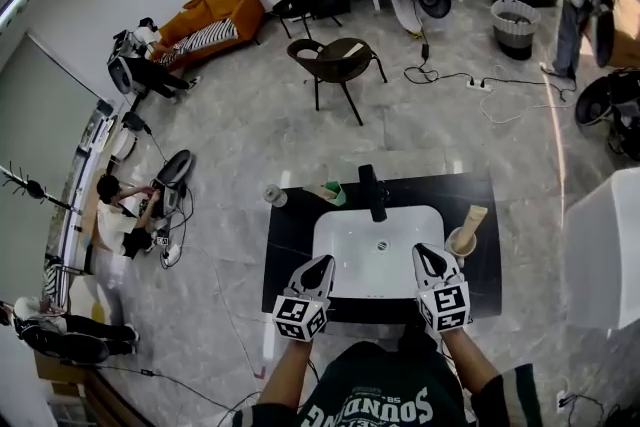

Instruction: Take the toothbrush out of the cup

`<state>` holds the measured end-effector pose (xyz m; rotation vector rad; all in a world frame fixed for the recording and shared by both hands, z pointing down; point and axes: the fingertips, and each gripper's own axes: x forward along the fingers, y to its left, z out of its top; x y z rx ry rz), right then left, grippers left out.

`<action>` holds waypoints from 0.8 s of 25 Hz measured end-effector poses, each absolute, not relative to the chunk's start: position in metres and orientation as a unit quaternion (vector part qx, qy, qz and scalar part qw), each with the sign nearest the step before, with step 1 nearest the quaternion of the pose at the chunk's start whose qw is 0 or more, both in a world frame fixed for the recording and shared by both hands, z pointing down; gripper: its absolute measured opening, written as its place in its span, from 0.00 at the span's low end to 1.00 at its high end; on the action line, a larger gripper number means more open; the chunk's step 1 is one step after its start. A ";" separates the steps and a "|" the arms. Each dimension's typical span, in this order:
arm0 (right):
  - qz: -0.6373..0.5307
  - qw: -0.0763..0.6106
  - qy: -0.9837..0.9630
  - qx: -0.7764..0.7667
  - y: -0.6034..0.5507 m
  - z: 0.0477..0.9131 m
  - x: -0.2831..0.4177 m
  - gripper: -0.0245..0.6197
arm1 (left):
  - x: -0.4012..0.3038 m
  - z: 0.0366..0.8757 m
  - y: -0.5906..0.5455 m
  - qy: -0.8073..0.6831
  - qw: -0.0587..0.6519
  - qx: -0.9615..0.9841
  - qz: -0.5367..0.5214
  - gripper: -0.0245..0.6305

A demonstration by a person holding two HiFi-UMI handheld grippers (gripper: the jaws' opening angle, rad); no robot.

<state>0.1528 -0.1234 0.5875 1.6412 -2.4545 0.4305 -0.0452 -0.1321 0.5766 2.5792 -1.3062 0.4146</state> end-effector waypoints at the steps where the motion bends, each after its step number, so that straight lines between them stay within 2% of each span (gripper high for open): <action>1: 0.145 0.081 -0.821 0.546 -0.129 0.591 0.150 0.10 | -0.048 0.580 -0.137 -0.447 0.113 0.876 0.141 0.06; 7: 0.151 0.098 -0.817 0.548 -0.157 0.592 0.128 0.10 | -0.069 0.588 -0.170 -0.431 0.140 0.885 0.106 0.06; 20: 0.160 0.099 -0.788 0.585 -0.179 0.581 0.094 0.10 | -0.112 0.624 -0.245 -0.379 0.145 0.907 0.116 0.08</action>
